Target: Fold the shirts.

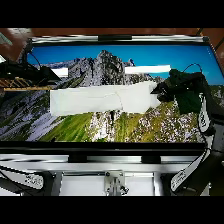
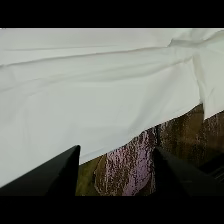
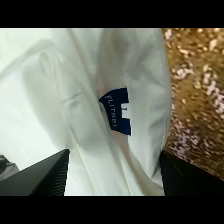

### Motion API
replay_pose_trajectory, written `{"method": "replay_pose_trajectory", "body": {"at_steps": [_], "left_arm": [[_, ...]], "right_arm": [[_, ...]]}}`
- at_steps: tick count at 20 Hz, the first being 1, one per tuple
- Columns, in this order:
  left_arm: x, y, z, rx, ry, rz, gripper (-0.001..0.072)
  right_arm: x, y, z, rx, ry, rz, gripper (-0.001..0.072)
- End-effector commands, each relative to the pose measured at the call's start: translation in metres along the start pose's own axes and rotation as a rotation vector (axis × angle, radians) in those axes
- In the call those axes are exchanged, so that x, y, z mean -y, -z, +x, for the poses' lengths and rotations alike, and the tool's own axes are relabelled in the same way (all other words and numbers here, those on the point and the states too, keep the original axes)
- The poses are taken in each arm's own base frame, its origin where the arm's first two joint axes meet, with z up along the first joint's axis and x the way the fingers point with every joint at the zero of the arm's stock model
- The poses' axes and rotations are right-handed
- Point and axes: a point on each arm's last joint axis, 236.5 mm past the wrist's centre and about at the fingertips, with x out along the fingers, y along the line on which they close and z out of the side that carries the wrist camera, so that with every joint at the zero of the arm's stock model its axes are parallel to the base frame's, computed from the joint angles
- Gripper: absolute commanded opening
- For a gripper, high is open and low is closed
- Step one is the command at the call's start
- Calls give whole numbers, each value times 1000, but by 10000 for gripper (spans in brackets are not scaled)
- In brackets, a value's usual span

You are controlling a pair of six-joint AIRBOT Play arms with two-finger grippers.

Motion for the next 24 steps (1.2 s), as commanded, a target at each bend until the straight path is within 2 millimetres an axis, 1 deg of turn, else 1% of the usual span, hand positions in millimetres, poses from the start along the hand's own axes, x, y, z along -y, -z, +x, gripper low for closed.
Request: {"method": "replay_pose_trajectory", "body": {"at_steps": [1, 5, 6, 7, 8, 11, 12, 13, 14, 15, 17, 19, 20, 22, 23, 24], "left_arm": [[1, 0, 0, 1, 0, -8, 533], [2, 0, 1, 0, 0, -6, 532], [2, 0, 1, -1, 1, -4, 532], [3, 0, 2, -2, 2, -3, 532], [5, 0, 3, -3, 3, 1, 532], [10, 2, 7, -11, 7, 11, 532], [12, 2, 9, -15, 9, 15, 532], [14, 3, 9, -17, 10, 17, 532], [15, 3, 10, -18, 11, 19, 532], [16, 3, 11, -19, 12, 21, 532], [16, 3, 11, -19, 12, 21, 532], [17, 4, 12, -22, 13, 23, 518], [18, 4, 15, -25, 15, 25, 442], [26, 2, 28, -22, 19, 41, 183], [32, -1, 39, -16, 21, 54, 91], [41, -3, 51, -10, 25, 70, 41]], "right_arm": [[-23, -1, 4, 5, -91, -34, 670], [-24, -1, 4, 6, -95, -56, 669], [-26, 0, 6, 2, -94, -72, 617], [-28, 1, 8, -1, -94, -88, 520], [-31, 2, 12, -2, -89, -123, 480], [-40, 10, 28, -28, -64, -241, 476], [-42, 11, 33, -28, -49, -255, 316], [-44, 11, 35, -25, -46, -263, 246], [-45, 10, 35, -21, -47, -262, 139], [-46, 11, 34, -23, -49, -263, 69], [-47, 11, 22, -18, -54, -261, 48], [-52, 9, 3, 0, -58, -262, 47], [-56, 9, -10, 13, -60, -260, 47], [-69, 11, -35, 39, -64, -256, 47], [-78, 14, -48, 51, -66, -262, 47], [-87, 17, -60, 63, -66, -274, 46]]}}
